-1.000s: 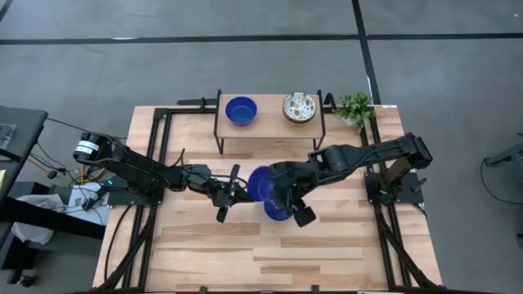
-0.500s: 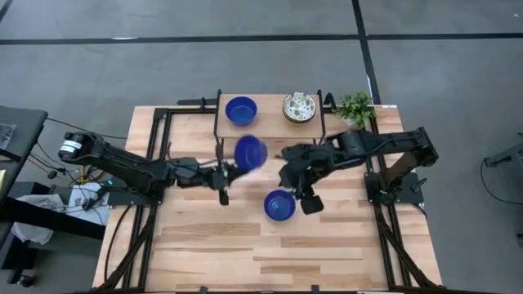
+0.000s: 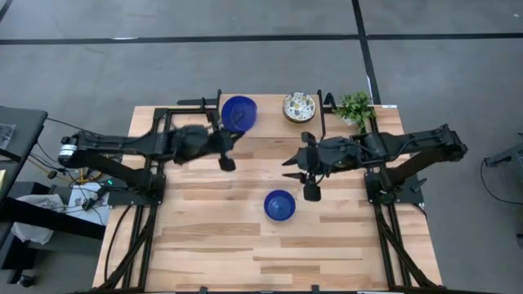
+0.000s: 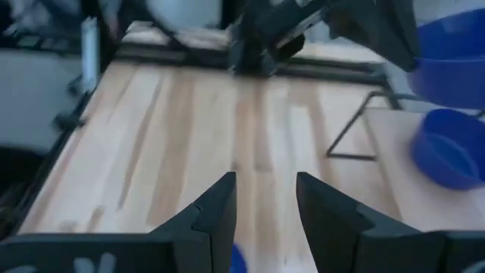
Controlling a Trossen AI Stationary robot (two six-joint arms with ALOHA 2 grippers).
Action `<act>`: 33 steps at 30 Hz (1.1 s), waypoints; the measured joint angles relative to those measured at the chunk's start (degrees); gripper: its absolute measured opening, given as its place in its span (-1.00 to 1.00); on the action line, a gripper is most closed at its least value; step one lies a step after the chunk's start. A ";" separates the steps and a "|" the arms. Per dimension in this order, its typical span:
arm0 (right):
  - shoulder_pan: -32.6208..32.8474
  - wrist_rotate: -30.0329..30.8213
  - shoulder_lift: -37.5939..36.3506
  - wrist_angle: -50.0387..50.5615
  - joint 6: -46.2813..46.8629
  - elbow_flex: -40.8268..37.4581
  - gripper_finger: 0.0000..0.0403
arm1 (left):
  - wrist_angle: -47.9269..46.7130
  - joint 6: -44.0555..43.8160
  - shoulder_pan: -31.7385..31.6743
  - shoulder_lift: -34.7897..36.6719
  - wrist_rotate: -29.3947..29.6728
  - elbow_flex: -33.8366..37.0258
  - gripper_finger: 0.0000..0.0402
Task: Pick & Place Mini bowls
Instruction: Stack the top blue bowl on top of the blue bowl on the shelf
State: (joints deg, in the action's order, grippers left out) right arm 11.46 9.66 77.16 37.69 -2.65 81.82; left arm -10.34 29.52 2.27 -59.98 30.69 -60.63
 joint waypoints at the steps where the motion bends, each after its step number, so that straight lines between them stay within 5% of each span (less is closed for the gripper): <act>1: 0.00 1.31 -1.22 -3.05 0.62 -2.65 -0.36 | -1.74 -0.15 -1.50 -0.52 -0.81 -1.35 -0.97; 9: 0.00 4.83 -8.06 -21.97 2.30 -21.04 -0.36 | -8.02 -4.92 -15.09 -6.24 -13.84 -7.35 -0.97; 13: 0.00 5.49 -8.89 -25.26 3.35 -25.56 -0.36 | -8.12 -4.98 -20.29 -9.08 -14.87 -7.51 -0.97; 20: 0.12 5.51 -8.56 -26.21 4.74 -26.84 -0.36 | -8.15 -6.43 -25.05 -12.54 -21.77 -7.51 -0.97; 33: 0.13 5.32 -8.54 -26.21 4.74 -26.84 -0.36 | -8.08 -7.26 -24.80 -14.50 -21.84 -7.51 -0.91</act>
State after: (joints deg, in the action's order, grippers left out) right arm 11.60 14.98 68.62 11.49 2.08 54.98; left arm -18.41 22.25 -22.52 -74.48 8.85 -68.15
